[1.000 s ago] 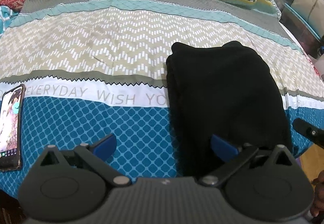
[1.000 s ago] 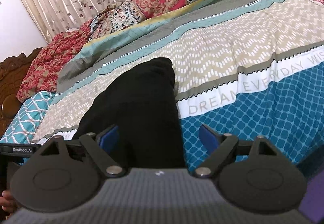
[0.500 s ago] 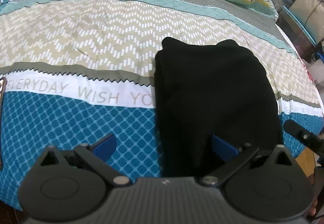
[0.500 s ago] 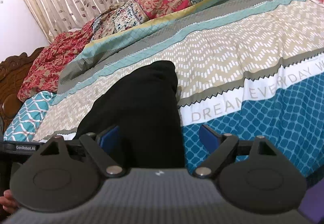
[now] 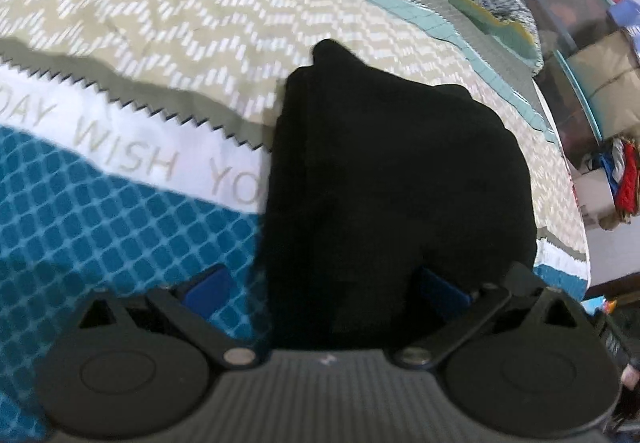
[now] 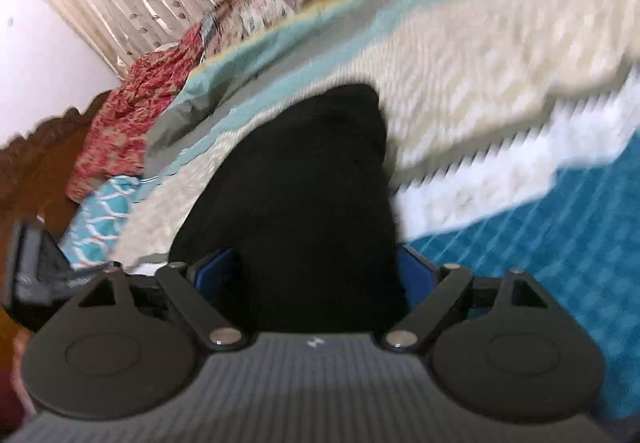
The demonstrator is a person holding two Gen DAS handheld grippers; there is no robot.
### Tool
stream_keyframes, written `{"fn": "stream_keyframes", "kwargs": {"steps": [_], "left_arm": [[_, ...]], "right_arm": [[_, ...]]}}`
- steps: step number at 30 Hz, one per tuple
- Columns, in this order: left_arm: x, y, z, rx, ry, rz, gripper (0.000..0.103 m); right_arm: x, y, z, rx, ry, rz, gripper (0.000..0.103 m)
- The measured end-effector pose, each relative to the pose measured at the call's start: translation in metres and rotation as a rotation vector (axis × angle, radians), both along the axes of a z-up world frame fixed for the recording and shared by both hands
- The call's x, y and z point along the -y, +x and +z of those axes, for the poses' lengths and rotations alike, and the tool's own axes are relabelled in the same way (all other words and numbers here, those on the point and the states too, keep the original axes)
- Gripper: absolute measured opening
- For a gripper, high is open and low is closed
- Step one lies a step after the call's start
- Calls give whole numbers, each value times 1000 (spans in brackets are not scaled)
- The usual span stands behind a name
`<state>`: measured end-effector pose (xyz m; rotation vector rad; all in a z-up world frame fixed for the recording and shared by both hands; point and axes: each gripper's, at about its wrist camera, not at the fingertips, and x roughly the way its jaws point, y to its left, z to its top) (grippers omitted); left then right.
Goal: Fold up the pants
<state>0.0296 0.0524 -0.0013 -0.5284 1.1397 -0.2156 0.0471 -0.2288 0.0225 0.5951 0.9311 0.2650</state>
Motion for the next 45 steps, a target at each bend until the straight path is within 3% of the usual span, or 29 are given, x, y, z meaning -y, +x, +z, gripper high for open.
{"fn": "stream_keyframes", "kwargs": {"steps": [2, 3, 6, 9, 11, 14, 18, 21, 25, 28, 29, 30, 32, 35, 37, 39, 41, 45], "left_arm": [[9, 0, 1, 25, 13, -21, 101], [12, -1, 3, 32, -3, -34, 81], [18, -1, 13, 48, -41, -53, 58], [19, 3, 36, 101, -76, -88, 55], [20, 14, 56, 157, -76, -101, 55], [23, 45, 77, 245, -12, -128, 54], [26, 106, 90, 300, 62, -118, 54], [26, 159, 92, 317, 104, -89, 54], [29, 227, 69, 311, 163, 1, 56], [33, 262, 33, 225, 294, 83, 59], [36, 266, 22, 185, 338, 92, 59], [39, 267, 15, 172, 354, 93, 70], [44, 260, 14, 203, 392, 113, 79], [55, 244, 23, 238, 446, 96, 81], [62, 232, 34, 254, 487, 88, 82], [66, 220, 48, 281, 525, 79, 92], [72, 197, 61, 315, 566, 76, 96], [83, 150, 72, 297, 596, 50, 97]], "right_arm": [[2, 4, -12, -50, 93, -19, 87], [1, 4, -12, -53, 108, -15, 78], [-7, -2, 1, -16, 51, 34, 61], [-2, -7, 13, 29, 110, 21, 58], [-1, -4, 24, 83, 123, 27, 58], [-2, 19, 39, 176, 109, 38, 58], [-9, 79, 48, 273, 49, 57, 58], [-11, 130, 38, 315, 22, 40, 58], [-6, 195, 10, 318, 27, -37, 58], [-10, 228, -20, 256, -44, -70, 61], [-15, 236, -35, 205, -105, -79, 68], [-17, 238, -45, 177, -158, -87, 82], [-11, 228, -58, 211, -180, -127, 90], [7, 214, -57, 220, -102, -138, 90], [7, 199, -44, 241, -143, -138, 90], [6, 174, -29, 266, -221, -139, 90], [3, 150, -16, 265, -265, -139, 90], [0, 101, -3, 230, -319, -134, 90]]}}
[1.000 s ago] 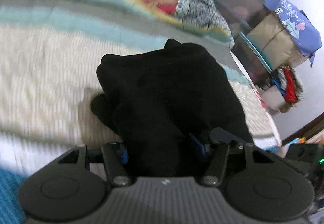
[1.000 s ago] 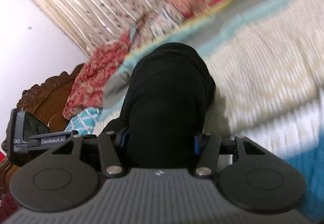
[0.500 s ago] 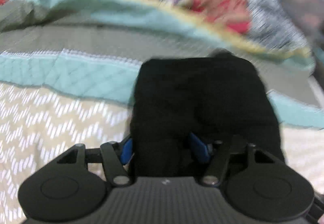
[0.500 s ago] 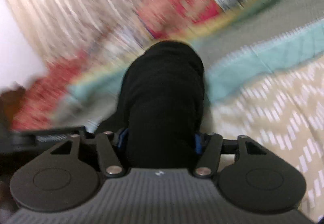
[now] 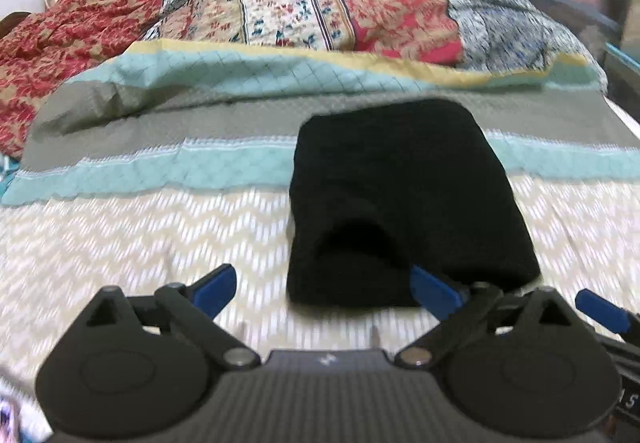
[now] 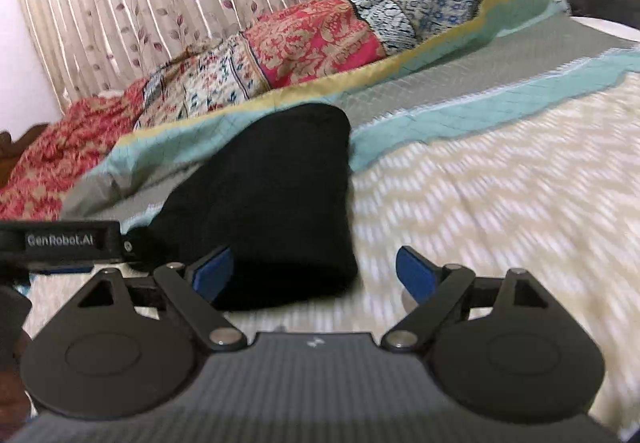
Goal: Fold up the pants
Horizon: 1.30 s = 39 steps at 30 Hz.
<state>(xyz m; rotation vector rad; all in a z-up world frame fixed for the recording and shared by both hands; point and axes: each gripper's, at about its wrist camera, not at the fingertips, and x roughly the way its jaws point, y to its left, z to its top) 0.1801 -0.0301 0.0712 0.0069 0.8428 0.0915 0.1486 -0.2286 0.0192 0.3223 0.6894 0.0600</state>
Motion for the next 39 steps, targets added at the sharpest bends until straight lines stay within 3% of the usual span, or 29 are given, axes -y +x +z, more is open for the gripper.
{"fn": "stream_keyframes", "kwargs": {"steps": [8, 19, 27, 39], "left_arm": [[15, -97, 11, -19, 44, -34, 103], [-1, -177, 15, -42, -40, 8, 103], [-5, -203, 14, -40, -44, -1, 103], [-10, -209, 14, -46, 9, 41, 103]], "right_arm": [[-26, -74, 22, -44, -30, 48, 91], [-52, -134, 50, -43, -63, 89, 91], [-63, -162, 56, -36, -51, 80, 92], [-79, -170, 55, -80, -52, 77, 93]]}}
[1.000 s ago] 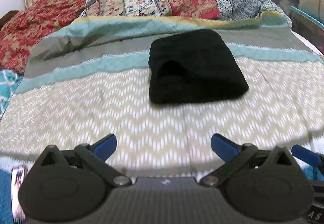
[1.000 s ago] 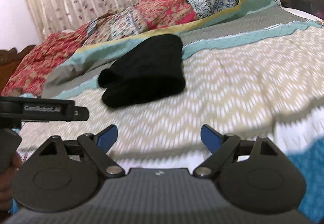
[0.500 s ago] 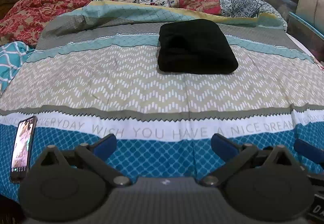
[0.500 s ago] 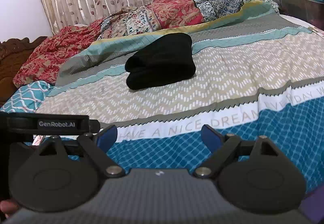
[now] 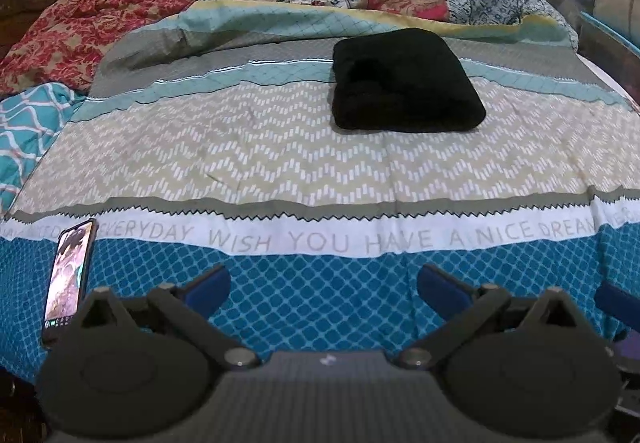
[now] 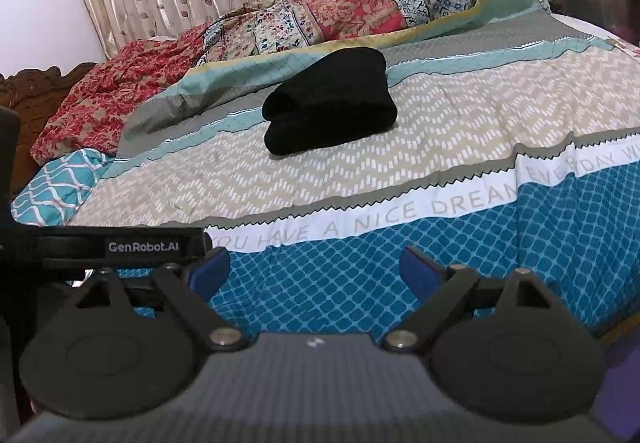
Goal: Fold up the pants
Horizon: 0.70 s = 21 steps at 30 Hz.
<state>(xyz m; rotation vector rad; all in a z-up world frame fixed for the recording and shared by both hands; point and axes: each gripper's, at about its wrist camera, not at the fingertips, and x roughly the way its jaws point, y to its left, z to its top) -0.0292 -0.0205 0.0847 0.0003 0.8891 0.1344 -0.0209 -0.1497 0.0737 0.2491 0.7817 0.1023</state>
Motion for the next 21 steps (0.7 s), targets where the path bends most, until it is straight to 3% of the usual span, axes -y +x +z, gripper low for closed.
{"fn": "stream_keyframes", "kwargs": {"steps": [5, 12, 21], "left_arm": [[-8, 1, -1, 5, -2, 42, 103], [-11, -5, -1, 33, 73, 74, 103], [-17, -9, -5, 19, 69, 71, 103]], "right_arm": [[-2, 3, -5, -24, -7, -5, 94], [-1, 5, -9, -49, 4, -24, 94], [-1, 5, -9, -54, 12, -22, 94]]}}
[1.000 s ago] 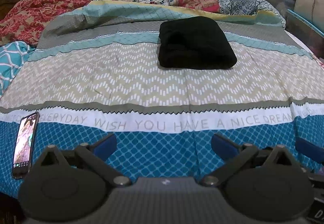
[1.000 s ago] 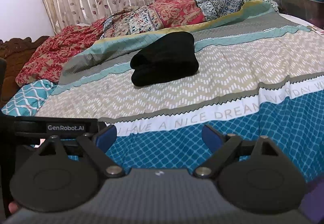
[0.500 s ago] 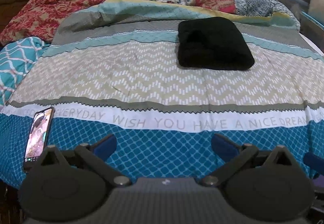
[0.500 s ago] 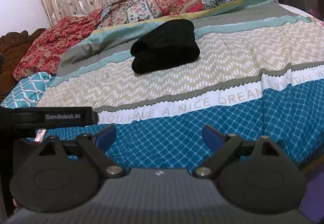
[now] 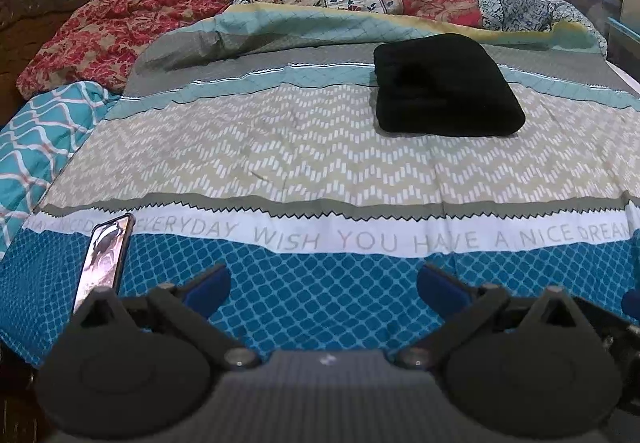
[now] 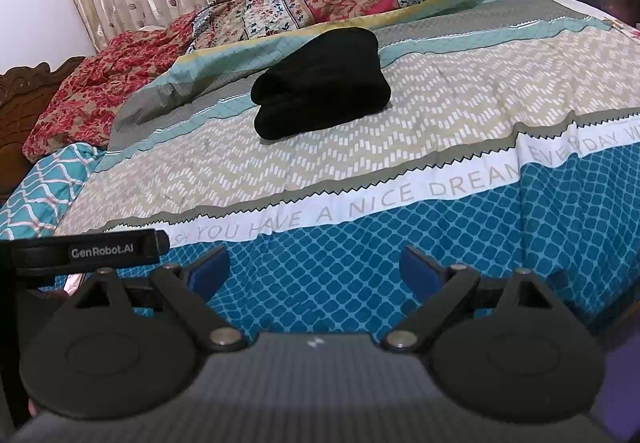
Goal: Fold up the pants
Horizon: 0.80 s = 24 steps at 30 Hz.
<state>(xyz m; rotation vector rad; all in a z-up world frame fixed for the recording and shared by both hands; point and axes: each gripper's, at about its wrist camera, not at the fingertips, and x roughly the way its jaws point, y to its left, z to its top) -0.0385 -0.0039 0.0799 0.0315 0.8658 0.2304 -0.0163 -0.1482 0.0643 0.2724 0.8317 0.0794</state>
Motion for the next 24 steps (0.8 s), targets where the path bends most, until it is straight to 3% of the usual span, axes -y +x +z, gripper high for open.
{"fn": "stream_keyframes", "kwargs": {"steps": [13, 16, 24], "left_arm": [[-1, 1, -11, -48, -12, -20, 103], [2, 0, -15, -91, 2, -29, 103], [6, 2, -12, -87, 8, -35, 103]], "right_arm": [[1, 0, -4, -19, 9, -13, 94], [2, 1, -6, -24, 10, -18, 94], [5, 2, -9, -43, 15, -38, 94]]}}
